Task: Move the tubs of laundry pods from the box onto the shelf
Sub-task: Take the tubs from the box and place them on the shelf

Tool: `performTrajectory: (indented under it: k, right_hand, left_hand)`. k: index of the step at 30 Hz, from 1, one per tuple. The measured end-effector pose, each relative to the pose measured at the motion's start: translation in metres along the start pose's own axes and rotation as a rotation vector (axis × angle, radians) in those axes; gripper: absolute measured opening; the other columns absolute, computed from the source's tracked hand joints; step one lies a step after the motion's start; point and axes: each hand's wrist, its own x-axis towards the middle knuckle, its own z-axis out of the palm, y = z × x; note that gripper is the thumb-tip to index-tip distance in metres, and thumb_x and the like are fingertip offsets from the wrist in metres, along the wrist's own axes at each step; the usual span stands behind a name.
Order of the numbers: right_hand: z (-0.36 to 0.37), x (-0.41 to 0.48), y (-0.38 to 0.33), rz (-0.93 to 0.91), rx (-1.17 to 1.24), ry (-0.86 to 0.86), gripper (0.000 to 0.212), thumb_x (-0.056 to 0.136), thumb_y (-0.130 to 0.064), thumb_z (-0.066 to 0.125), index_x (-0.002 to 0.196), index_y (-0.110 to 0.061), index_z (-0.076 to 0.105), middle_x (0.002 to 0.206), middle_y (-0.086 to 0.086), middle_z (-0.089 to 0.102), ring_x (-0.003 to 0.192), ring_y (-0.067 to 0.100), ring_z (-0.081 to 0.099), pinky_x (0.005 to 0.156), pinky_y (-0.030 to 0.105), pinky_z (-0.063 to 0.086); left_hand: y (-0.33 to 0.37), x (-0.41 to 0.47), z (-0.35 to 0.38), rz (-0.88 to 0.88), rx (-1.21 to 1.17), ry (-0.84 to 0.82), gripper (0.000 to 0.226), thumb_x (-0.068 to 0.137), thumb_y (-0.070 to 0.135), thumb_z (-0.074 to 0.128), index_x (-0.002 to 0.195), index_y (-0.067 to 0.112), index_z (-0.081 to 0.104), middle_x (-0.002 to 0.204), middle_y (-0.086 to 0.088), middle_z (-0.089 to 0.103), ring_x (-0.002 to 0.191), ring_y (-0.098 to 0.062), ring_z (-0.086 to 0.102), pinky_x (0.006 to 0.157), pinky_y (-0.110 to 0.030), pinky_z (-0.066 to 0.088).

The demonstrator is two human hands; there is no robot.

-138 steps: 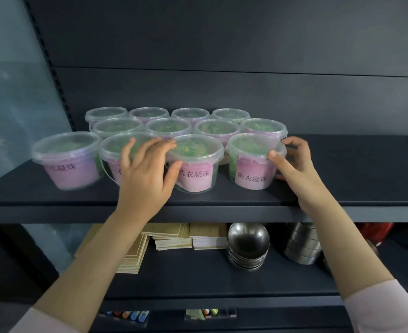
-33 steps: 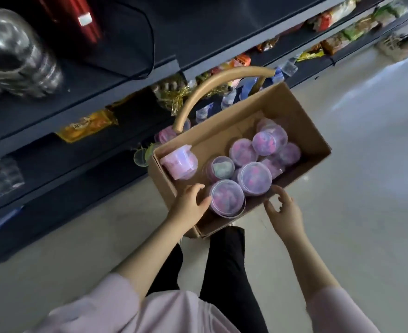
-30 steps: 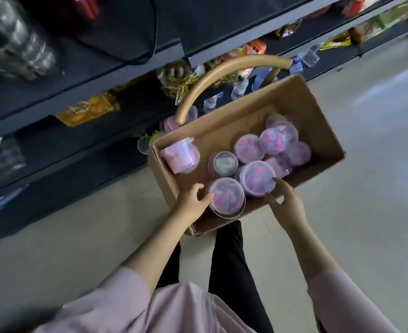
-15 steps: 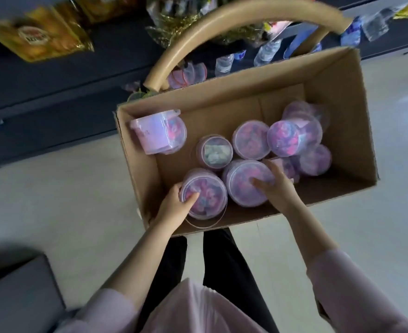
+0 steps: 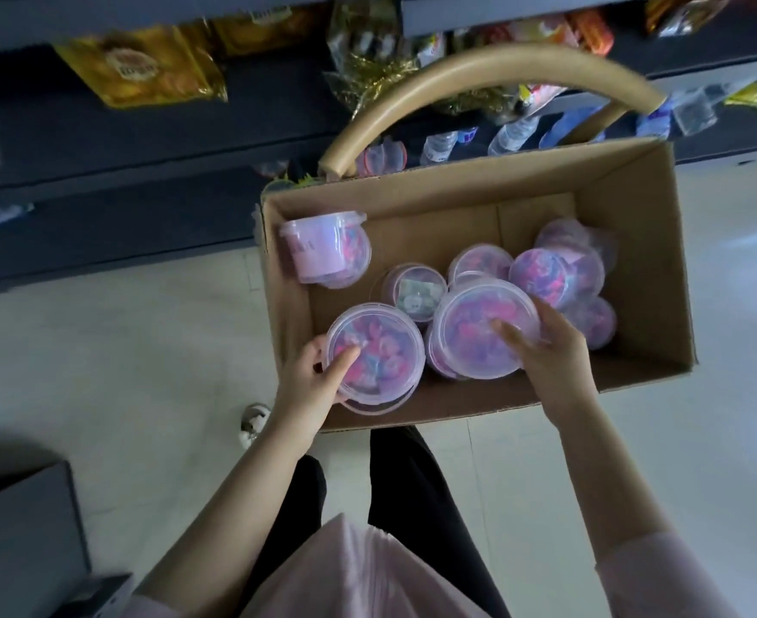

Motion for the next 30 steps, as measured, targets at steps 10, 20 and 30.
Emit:
performTrajectory:
  k: [10, 20, 30]
  right_hand:
    - [0.061, -0.176, -0.173, -0.333, 0.236, -0.091, 0.022, 0.084, -0.03, 0.074, 0.105, -0.024, 0.072, 0.098, -0.005, 0.074, 0.091, 0.004, 0.068, 0.066, 0.018, 0.054]
    - [0.149, -0.334, -0.322, -0.517, 0.306, -0.339, 0.031, 0.07, -0.049, 0.075, 0.092, -0.028, 0.076, 0.087, -0.001, 0.076, 0.073, 0.013, 0.072, 0.055, 0.027, 0.054]
    - [0.16, -0.372, -0.49, -0.783, 0.222, -0.303, 0.03, 0.079, -0.045, 0.075, 0.095, -0.019, 0.075, 0.081, 0.001, 0.076, 0.066, 0.017, 0.072, 0.053, 0.026, 0.055]
  left_hand:
    - [0.076, -0.139, -0.181, 0.267, -0.265, 0.172, 0.041, 0.053, 0.063, 0.081, 0.086, 0.042, 0.069, 0.093, 0.009, 0.073, 0.082, -0.011, 0.072, 0.064, -0.032, 0.058]
    - [0.146, -0.281, -0.361, 0.567, -0.329, 0.288, 0.031, 0.076, 0.047, 0.076, 0.092, 0.021, 0.071, 0.087, -0.002, 0.075, 0.073, -0.016, 0.073, 0.057, -0.031, 0.057]
    - [0.275, -0.322, -0.443, 0.791, -0.383, 0.331, 0.037, 0.074, 0.051, 0.076, 0.093, 0.02, 0.069, 0.087, 0.002, 0.075, 0.072, -0.012, 0.073, 0.058, -0.028, 0.058]
